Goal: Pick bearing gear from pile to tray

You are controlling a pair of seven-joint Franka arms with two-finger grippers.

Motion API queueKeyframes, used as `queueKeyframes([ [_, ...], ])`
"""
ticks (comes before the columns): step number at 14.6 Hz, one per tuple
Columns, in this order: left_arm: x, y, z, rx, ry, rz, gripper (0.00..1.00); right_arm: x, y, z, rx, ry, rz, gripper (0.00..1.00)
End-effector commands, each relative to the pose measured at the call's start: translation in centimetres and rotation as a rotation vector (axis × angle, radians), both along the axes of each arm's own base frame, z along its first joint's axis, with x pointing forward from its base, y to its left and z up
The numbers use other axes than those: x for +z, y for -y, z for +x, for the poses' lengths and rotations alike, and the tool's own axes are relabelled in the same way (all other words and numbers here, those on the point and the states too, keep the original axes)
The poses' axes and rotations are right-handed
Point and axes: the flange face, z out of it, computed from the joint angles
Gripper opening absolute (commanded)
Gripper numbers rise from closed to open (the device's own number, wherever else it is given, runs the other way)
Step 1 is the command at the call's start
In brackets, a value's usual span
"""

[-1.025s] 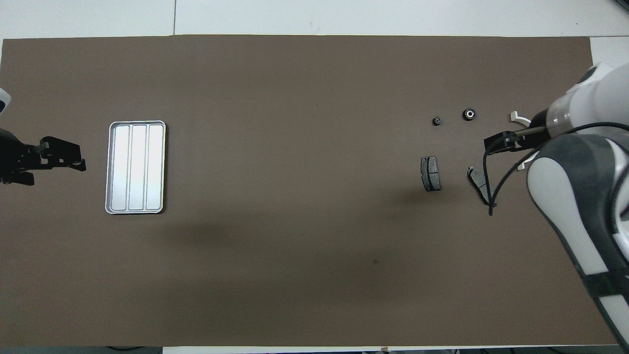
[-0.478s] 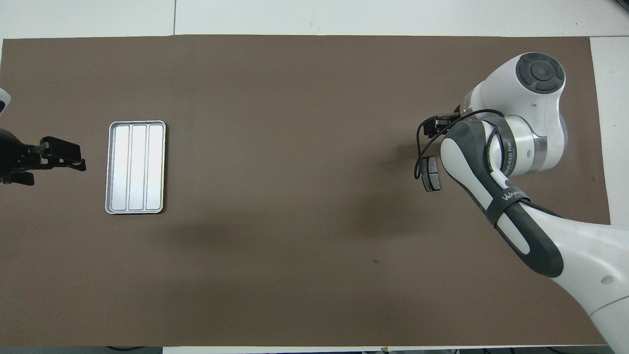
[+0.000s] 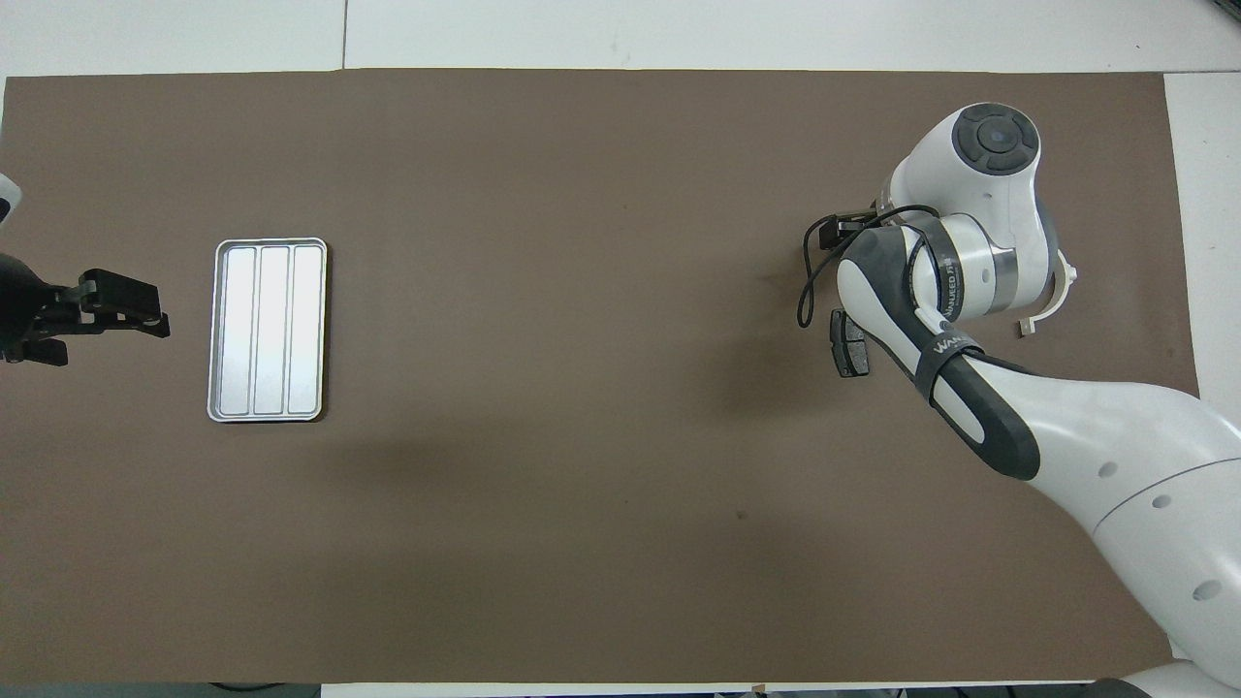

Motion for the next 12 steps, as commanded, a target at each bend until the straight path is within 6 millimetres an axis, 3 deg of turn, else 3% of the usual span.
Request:
queueKeyframes([
  [1,0.77,-0.18,-0.47,-0.003,0.002,0.004,1.00,-0.01,0.26,0.71,-0.020,0.017,-0.007,0.97],
  [3,0.70,-0.18,-0.48,-0.003,0.001,0.004,1.00,0.06,0.45,0.77,-0.026,0.018,-0.004,0.84],
  [5,0.77,-0.18,-0.47,-0.003,0.002,0.004,1.00,-0.02,0.54,0.80,-0.037,0.020,0.000,0.63],
  [9,0.77,-0.18,-0.47,-0.003,0.002,0.004,1.00,0.20,0.79,1.08,-0.081,0.045,0.010,0.54],
  [12,0.69,-0.18,-0.48,-0.003,0.001,0.004,1.00,0.21,0.78,1.05,-0.102,0.049,0.012,0.37],
])
